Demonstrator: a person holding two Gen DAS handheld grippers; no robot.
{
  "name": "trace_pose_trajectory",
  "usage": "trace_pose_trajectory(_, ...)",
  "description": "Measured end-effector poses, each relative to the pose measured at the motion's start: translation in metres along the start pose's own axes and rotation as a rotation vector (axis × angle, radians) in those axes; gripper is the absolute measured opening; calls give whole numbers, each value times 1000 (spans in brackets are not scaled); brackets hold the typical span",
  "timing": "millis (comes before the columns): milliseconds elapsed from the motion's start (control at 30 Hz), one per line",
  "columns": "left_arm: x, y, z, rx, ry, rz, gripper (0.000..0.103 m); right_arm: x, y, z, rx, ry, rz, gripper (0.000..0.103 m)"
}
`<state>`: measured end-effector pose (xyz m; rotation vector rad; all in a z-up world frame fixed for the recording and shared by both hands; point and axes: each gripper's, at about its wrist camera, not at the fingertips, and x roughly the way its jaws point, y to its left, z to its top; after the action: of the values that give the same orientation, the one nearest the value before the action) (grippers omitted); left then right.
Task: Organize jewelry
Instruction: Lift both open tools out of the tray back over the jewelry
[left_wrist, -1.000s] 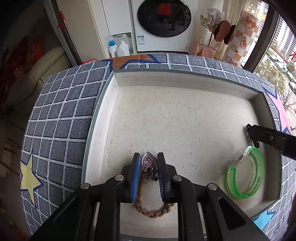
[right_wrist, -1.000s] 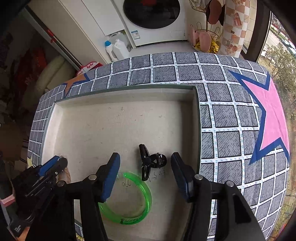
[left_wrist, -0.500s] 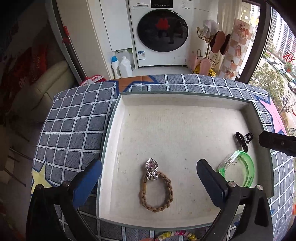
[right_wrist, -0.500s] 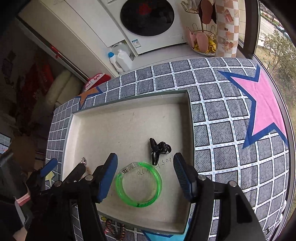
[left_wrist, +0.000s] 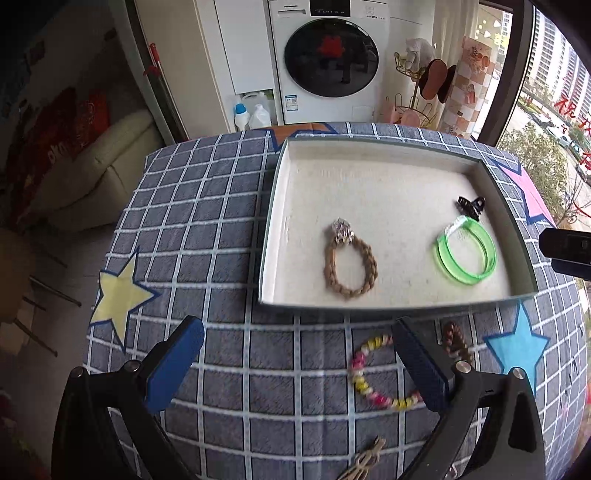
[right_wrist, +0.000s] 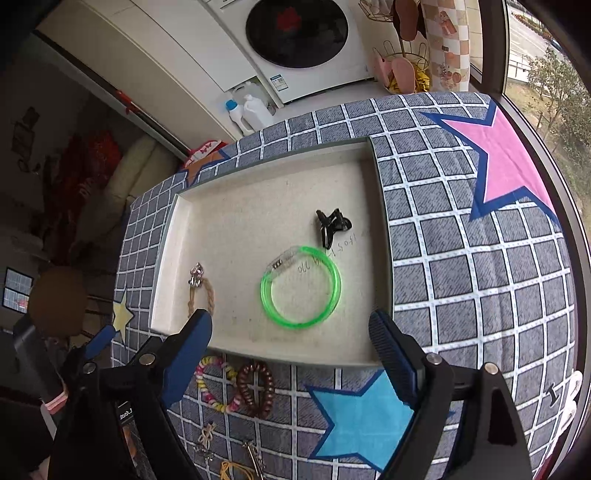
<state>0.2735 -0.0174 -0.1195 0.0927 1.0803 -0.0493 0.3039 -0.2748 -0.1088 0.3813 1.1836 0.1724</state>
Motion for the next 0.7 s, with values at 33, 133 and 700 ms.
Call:
trace_pose_trajectory(33,-2,3,-7,1,8,-2,103,-2,2,-6,-1,6,1,89)
trace_pose_trajectory(133,-10,6,-31,10,32,1,103,-5,6,-25,-7,26,-1,89)
trace_pose_trajectory(700,-14,6,-130,9,188,-34,103,6,20,-118,-68,164,-101,89)
